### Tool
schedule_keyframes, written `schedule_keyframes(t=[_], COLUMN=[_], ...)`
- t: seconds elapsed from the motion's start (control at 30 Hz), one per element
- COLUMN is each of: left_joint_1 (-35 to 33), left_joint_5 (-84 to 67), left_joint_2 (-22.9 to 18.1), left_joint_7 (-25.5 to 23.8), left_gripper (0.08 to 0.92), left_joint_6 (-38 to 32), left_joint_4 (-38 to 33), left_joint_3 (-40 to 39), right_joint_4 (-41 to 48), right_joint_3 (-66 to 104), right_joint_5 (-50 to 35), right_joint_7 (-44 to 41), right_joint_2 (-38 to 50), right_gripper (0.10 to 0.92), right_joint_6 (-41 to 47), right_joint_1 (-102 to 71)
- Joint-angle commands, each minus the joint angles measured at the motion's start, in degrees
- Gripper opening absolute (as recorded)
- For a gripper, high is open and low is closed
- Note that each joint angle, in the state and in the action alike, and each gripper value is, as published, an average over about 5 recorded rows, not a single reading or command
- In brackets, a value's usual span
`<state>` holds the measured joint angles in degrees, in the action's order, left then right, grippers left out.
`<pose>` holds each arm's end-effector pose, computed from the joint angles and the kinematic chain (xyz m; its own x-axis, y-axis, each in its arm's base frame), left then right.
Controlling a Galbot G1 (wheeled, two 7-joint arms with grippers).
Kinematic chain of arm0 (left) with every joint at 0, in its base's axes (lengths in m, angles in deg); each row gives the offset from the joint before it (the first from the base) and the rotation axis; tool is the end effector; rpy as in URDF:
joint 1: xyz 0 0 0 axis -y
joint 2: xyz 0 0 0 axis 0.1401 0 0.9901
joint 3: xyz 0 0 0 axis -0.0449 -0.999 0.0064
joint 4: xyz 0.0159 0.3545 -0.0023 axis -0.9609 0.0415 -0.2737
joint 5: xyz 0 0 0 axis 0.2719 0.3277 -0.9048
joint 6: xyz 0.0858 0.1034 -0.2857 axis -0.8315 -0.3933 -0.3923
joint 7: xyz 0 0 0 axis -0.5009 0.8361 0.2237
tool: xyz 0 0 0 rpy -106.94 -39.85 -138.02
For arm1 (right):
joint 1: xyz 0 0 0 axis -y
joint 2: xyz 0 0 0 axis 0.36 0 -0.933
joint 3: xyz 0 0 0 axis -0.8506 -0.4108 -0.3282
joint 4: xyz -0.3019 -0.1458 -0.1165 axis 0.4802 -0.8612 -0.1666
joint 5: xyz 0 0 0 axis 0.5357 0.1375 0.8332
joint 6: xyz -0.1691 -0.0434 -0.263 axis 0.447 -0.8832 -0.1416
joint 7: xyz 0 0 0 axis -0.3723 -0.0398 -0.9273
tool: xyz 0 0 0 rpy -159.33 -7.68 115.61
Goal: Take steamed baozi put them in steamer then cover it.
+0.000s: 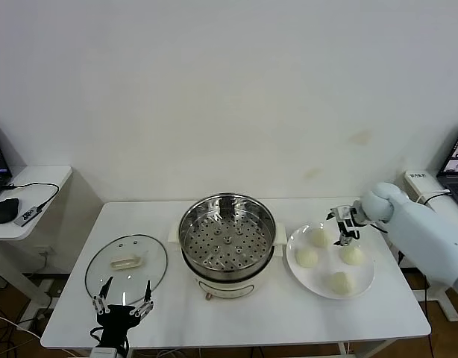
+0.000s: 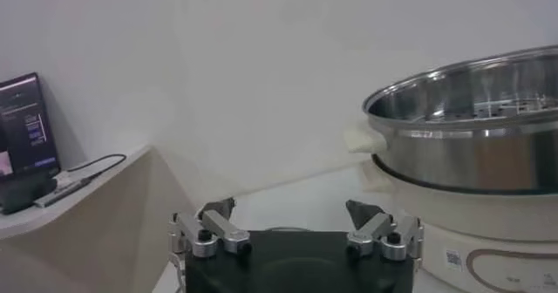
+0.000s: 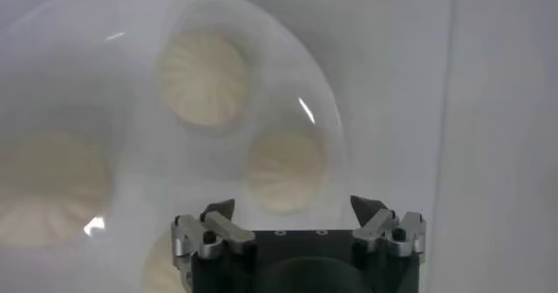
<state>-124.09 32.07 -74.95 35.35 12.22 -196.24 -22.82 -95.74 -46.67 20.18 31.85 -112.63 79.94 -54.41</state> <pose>0.0793 0.0410 -0.2907 -0.9751 -0.0985 0.1987 -0.0360 0.9544 0.2965 0.5186 -0.1811 -0.2103 -0.3421 -0.0901 0.9353 -0.9271 -0.1301 -0.3516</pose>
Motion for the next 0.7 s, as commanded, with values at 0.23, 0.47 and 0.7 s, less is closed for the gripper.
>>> schedule_keyframes(t=[0.23, 0.47, 0.7], left_joint_1=[-0.05, -0.18, -0.20], left_joint_5=[0.51, 0.80, 1.13], left_joint_2=[0.03, -0.09, -0.21], left_joint_7=[-0.18, -0.12, 0.01], left_gripper=[0.823, 0.823, 0.823], left_joint_6=[-0.13, -0.20, -0.43], left_joint_4=[0.26, 0.20, 0.27], left_joint_3=[-0.11, -0.27, -0.40], right_joint_4=[7.62, 8.08, 10.00], right_joint_3=[-3.85, -3.35, -2.50], right_joint_5=[1.34, 1.73, 2.53], right_joint_7=[-1.19, -0.55, 0.13], right_joint_2=[-5.61, -5.99, -7.11], right_gripper=[0.816, 0.783, 0.717], right_joint_6=[-0.17, 0.23, 0.02], right_joint_1=[1.91, 0.91, 0.74])
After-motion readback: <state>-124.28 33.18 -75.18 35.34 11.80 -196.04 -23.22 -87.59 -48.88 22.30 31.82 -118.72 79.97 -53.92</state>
